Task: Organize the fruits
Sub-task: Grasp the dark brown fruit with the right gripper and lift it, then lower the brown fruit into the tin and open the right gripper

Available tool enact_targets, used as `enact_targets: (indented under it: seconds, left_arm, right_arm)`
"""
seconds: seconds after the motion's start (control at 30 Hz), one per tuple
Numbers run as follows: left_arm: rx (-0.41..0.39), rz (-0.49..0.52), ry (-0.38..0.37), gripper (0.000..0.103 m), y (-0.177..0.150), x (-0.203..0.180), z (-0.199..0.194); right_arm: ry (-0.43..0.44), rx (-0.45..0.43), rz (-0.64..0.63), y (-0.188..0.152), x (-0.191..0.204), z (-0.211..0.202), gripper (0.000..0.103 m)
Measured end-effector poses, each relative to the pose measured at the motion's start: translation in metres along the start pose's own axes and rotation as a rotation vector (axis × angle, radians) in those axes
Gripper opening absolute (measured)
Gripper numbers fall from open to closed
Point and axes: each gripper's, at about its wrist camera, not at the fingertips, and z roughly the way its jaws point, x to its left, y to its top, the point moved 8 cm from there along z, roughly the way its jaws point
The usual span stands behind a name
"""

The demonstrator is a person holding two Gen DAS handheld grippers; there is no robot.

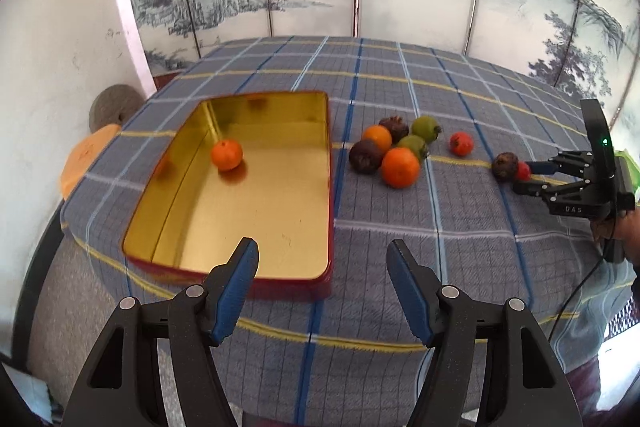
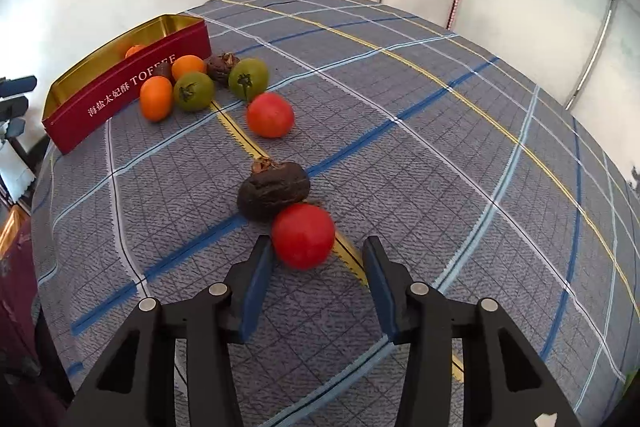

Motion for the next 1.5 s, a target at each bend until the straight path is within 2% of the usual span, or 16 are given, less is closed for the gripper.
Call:
enact_targets:
  seconds: [0.13,0.23,0.37,0.43,0.57,0.63,0.67,0.8,0.97,1.13,1.27,1.5]
  left_arm:
    - [-0.001,0.001,-0.025,0.067,-0.003,-0.006,-0.002]
    - [-0.003,0.024,-0.034,0.067,-0.004,-0.012,-0.003]
    - [0.005,0.029,-0.051,0.067,-0.006,-0.017,-0.002]
    - [0.006,0.025,-0.06,0.067,-0.006,-0.019,-0.002]
    - [0.011,0.029,-0.067,0.067,-0.007,-0.019,-0.003]
    - [0.01,0.031,-0.067,0.067,-0.007,-0.02,-0.003]
    - [0.01,0.032,-0.069,0.067,-0.007,-0.02,-0.003]
    - [0.004,0.022,-0.081,0.067,-0.007,-0.018,-0.005]
    - [-0.01,-0.004,-0.089,0.067,-0.005,-0.011,-0.009]
    - [-0.026,-0.031,-0.07,0.067,-0.007,0.005,-0.017]
    - [-0.03,-0.055,-0.031,0.067,-0.01,0.025,-0.022]
    - [-0.019,-0.117,0.011,0.068,-0.019,0.056,-0.024]
  right_arm:
    - [0.005,0.005,0.026,-0.001,-0.002,0.0,0.044]
    - [-0.002,-0.029,0.03,0.003,0.0,-0.008,0.045]
    - [-0.008,-0.029,-0.027,0.013,0.01,-0.009,0.045]
    - [-0.003,-0.027,-0.044,0.021,0.013,-0.005,0.048]
    - [0.035,0.006,-0.074,0.031,0.019,0.011,0.05]
    - [0.035,0.027,-0.088,0.032,0.021,0.017,0.045]
    - [0.032,0.029,-0.091,0.034,0.021,0.018,0.036]
    - [0.043,0.007,-0.087,0.048,0.029,0.006,0.036]
    - [0.131,-0.1,-0.139,0.096,0.076,-0.024,0.036]
    - [0.24,-0.149,-0.193,0.143,0.136,-0.024,0.036]
    - [0.286,-0.128,-0.26,0.168,0.19,-0.001,0.036]
    - [0.324,-0.052,-0.297,0.181,0.245,0.044,0.036]
